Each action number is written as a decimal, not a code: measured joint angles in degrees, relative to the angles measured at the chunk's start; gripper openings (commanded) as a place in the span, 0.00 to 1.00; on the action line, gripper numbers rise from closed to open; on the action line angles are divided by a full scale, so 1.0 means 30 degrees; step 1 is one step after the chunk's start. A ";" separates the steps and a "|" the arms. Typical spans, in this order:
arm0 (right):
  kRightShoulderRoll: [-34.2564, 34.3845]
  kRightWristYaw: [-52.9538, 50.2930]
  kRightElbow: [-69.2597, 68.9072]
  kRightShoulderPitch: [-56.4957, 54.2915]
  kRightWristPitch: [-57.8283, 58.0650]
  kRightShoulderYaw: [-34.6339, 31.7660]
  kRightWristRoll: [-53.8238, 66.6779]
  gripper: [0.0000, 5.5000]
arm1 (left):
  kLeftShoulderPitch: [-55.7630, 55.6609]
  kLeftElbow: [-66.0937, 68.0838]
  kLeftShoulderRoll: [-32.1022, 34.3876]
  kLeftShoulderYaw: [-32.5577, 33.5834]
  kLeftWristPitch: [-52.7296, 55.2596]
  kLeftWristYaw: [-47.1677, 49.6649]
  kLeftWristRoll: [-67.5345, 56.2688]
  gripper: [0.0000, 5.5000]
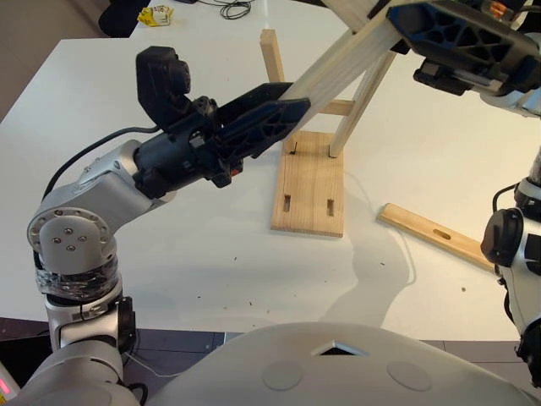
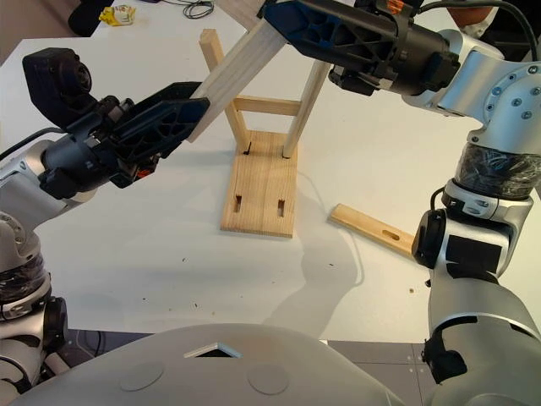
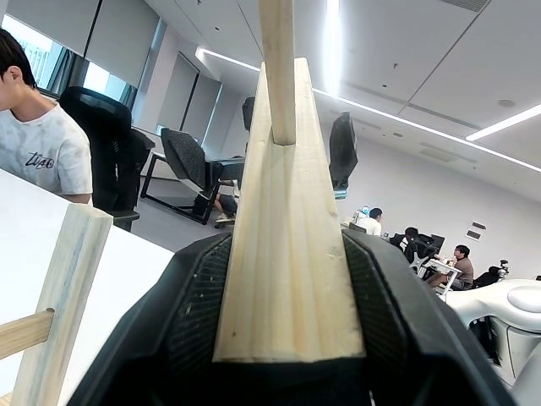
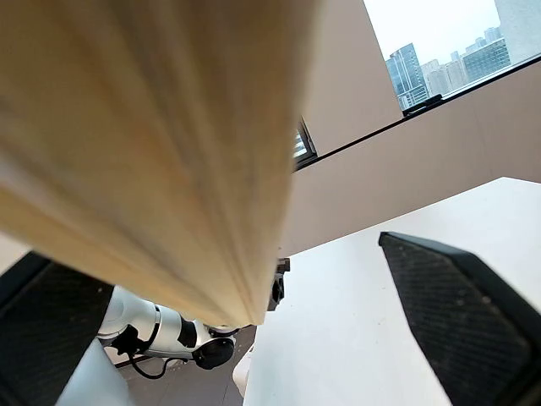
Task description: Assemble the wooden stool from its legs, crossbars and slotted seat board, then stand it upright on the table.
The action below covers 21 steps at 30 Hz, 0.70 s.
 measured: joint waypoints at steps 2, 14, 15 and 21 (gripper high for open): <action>0.0000 0.0123 -0.0001 -0.0037 0.0100 0.0043 -0.0005 0.98 | -0.0002 0.0084 -0.0001 -0.0038 -0.0066 0.0002 0.0233 0.37; 0.0000 0.0469 -0.0071 -0.0039 0.0265 0.0152 -0.0129 0.98 | 0.0007 0.0089 -0.0025 -0.0409 -0.0333 0.0011 0.0604 0.37; 0.0000 0.0479 -0.0073 -0.0039 0.0262 0.0152 -0.0176 0.98 | 0.0013 0.0082 -0.0025 -0.0440 -0.0333 0.0010 0.0636 0.37; -0.0001 0.0866 -0.0345 -0.0037 -0.0157 0.0182 -0.0945 0.94 | 0.0021 0.0070 -0.0023 -0.0494 -0.0332 -0.0035 0.0755 0.37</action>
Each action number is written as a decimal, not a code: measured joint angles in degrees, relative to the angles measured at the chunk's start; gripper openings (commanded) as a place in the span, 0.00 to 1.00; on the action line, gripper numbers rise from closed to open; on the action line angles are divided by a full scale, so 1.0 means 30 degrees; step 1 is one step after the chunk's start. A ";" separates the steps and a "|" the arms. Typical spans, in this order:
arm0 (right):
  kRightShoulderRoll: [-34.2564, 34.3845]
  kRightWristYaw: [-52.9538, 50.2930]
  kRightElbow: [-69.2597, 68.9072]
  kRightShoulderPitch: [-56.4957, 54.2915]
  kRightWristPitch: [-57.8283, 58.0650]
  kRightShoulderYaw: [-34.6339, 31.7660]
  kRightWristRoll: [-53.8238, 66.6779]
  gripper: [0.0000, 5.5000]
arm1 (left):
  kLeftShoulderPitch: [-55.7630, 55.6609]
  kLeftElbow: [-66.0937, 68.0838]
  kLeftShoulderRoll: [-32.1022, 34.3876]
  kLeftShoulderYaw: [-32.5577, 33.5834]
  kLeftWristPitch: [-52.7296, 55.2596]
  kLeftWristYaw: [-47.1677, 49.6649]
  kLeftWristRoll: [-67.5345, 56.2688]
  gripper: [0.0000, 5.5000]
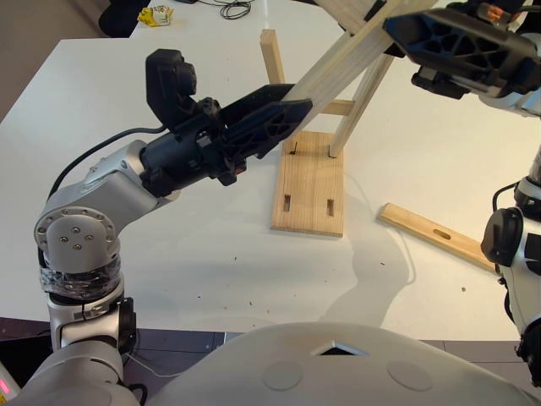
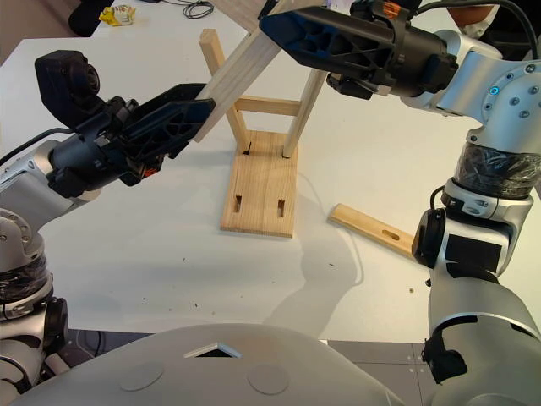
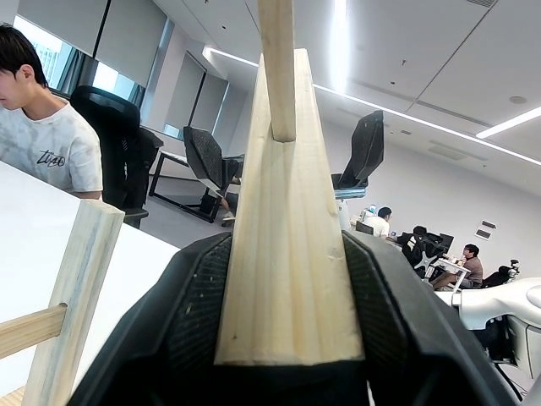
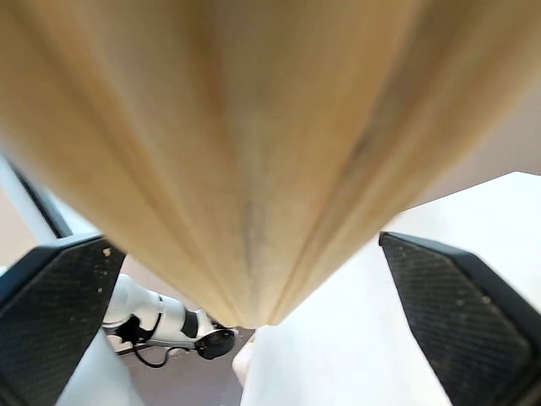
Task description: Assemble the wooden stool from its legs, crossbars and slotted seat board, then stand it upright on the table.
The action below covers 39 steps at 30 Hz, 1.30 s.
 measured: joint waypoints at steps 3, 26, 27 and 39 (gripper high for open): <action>-0.0001 0.0182 -0.0179 0.0002 -0.0083 0.0005 -0.0133 0.88 | 0.0000 0.0001 0.0000 -0.0007 0.0000 0.0003 0.0003 0.37; 0.0194 0.0072 -0.0761 0.0046 -0.0748 0.0204 -0.1056 0.94 | -0.0003 0.0016 0.0010 -0.0008 0.0000 0.0116 0.0022 0.37; 0.0195 0.0084 -0.0801 0.0052 -0.0846 0.0206 -0.1220 0.97 | -0.0004 0.0016 0.0010 -0.0008 0.0000 0.0117 0.0022 0.37; 0.0239 0.0458 -0.1162 0.0478 -0.1499 0.0236 -0.1662 0.98 | -0.0007 0.0018 0.0024 -0.0037 0.0014 0.0116 0.0025 0.37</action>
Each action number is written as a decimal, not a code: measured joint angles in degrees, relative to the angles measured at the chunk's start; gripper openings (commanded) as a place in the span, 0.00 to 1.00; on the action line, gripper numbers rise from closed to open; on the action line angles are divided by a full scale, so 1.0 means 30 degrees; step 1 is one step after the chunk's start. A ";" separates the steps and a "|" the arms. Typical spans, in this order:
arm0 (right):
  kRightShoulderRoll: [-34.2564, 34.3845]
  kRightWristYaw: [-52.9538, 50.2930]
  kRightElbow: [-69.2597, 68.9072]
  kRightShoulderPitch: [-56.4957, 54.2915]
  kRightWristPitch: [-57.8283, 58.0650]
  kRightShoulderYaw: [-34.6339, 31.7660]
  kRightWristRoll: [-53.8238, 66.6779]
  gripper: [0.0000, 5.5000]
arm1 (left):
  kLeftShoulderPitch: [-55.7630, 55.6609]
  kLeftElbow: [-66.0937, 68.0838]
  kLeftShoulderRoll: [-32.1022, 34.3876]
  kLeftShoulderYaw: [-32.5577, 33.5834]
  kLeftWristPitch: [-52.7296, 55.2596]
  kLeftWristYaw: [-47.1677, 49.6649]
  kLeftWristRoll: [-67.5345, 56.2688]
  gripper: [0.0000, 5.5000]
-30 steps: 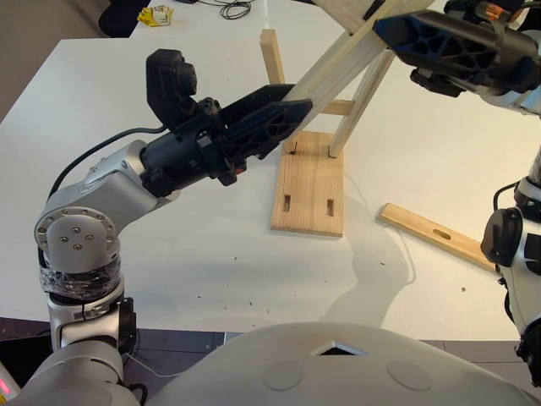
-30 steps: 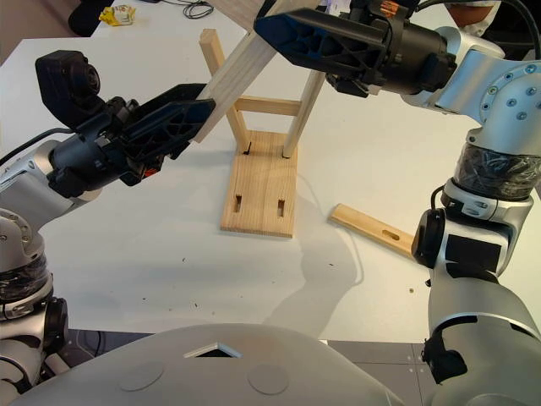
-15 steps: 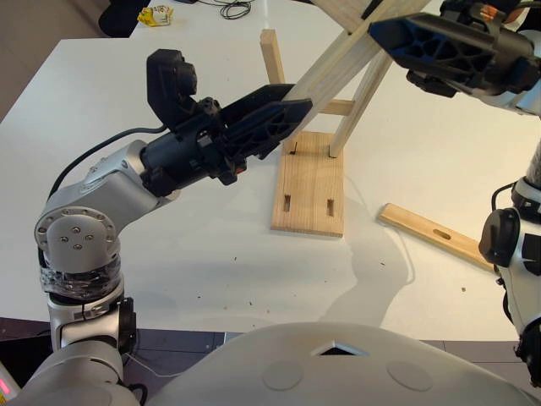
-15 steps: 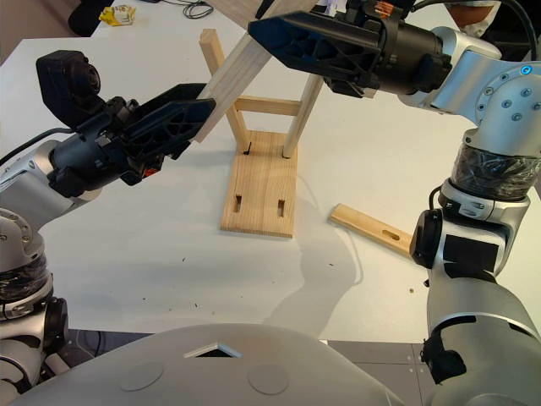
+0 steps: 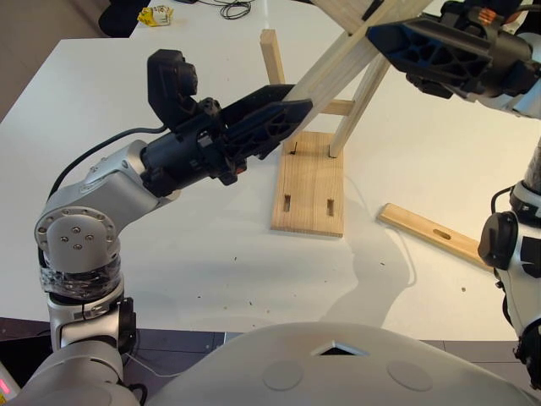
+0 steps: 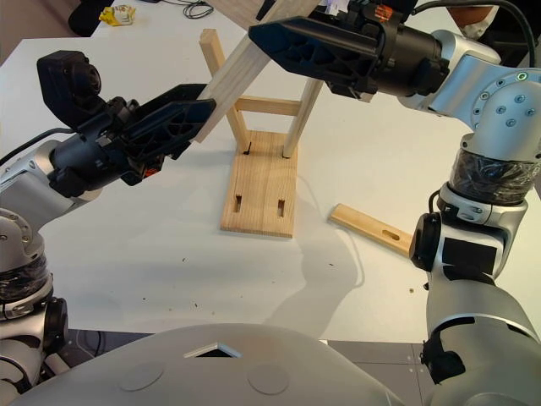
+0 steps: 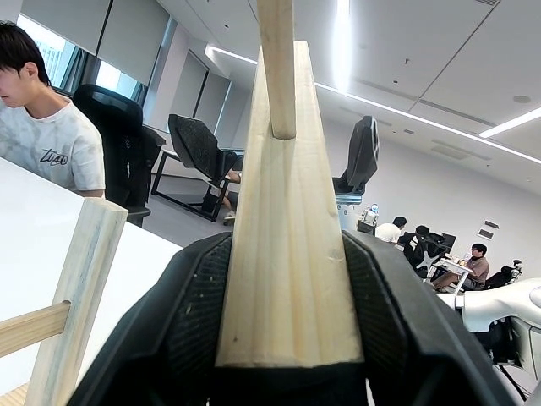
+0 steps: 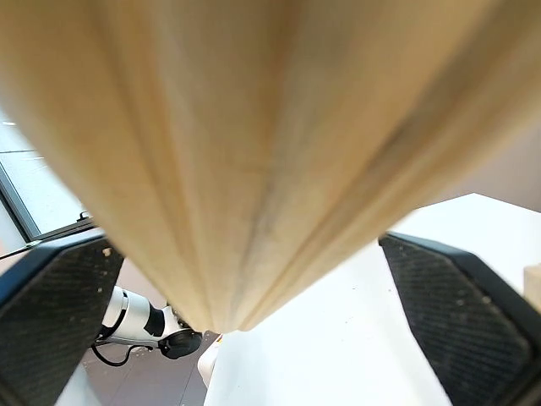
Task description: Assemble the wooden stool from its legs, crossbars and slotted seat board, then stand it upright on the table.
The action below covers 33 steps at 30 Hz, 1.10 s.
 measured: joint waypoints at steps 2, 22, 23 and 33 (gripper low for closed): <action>0.0000 -0.0001 0.0106 -0.0001 0.0040 -0.0004 0.0014 0.98 | 0.0000 0.0000 0.0004 -0.0015 0.0003 -0.0001 0.0002 0.37; -0.0007 -0.0303 0.0406 0.0008 0.0801 -0.0078 0.0423 0.63 | -0.0007 0.0118 0.0056 -0.0030 0.0017 -0.0012 0.0006 0.37; -0.0008 -0.0308 0.0407 0.0009 0.0803 -0.0078 0.0423 0.60 | -0.0007 0.0126 0.0057 -0.0030 0.0017 -0.0012 0.0006 0.37; -0.0013 -0.0038 0.0522 0.0005 0.0974 -0.0076 0.0577 0.39 | 0.0005 0.0155 0.0055 -0.0045 0.0017 -0.0040 0.0258 0.37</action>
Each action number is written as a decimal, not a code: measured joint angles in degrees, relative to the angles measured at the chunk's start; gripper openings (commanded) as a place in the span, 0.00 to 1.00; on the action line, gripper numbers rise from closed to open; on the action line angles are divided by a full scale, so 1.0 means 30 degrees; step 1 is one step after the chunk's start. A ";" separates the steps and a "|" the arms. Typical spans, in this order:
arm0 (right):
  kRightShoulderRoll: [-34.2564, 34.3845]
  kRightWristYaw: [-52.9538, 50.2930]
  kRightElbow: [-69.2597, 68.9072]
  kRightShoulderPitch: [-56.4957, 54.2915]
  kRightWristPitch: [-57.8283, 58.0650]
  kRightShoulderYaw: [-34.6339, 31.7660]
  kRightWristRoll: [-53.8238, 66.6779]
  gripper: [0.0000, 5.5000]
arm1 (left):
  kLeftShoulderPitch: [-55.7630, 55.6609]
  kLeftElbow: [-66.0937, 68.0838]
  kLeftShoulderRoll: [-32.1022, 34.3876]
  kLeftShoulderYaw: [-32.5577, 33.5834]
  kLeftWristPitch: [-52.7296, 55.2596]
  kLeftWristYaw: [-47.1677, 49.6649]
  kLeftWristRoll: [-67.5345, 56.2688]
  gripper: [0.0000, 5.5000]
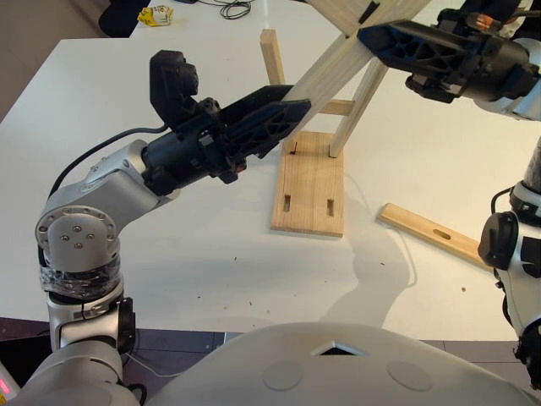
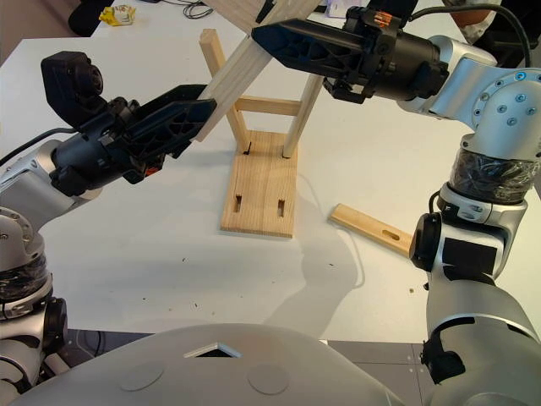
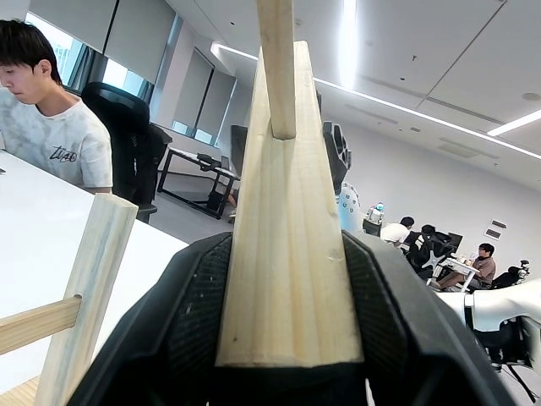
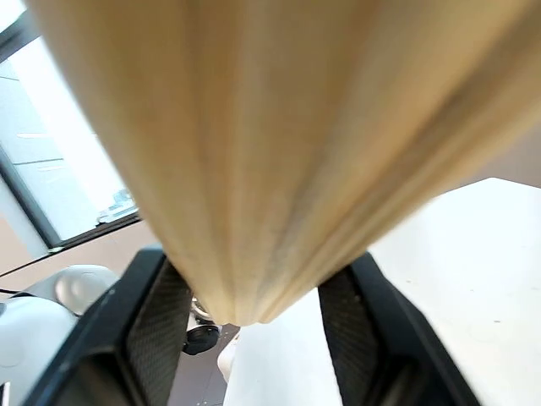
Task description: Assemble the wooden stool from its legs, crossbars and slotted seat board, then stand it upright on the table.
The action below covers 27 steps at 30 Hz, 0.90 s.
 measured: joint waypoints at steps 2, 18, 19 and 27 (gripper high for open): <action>-0.0010 0.0004 0.0004 0.0000 0.0018 0.0001 0.0019 0.39 | 0.0004 -0.0005 -0.0001 -0.0010 0.0000 -0.0002 -0.0001 0.37; -0.0359 0.0817 -0.0005 -0.0094 0.0251 0.0419 -0.0335 0.39 | 0.0468 -0.0042 0.0077 -0.0052 0.0063 -0.0424 0.0050 0.37; -0.0377 0.0883 -0.0005 -0.0110 0.0250 0.0455 -0.0398 0.39 | 0.0468 -0.0015 0.0100 -0.0052 0.0072 -0.0501 0.0095 0.37; -0.0581 0.1258 -0.0074 -0.0122 0.0242 0.0859 -0.1128 0.37 | 0.0472 0.0248 0.0714 -0.0583 0.0849 -0.0372 0.0774 0.57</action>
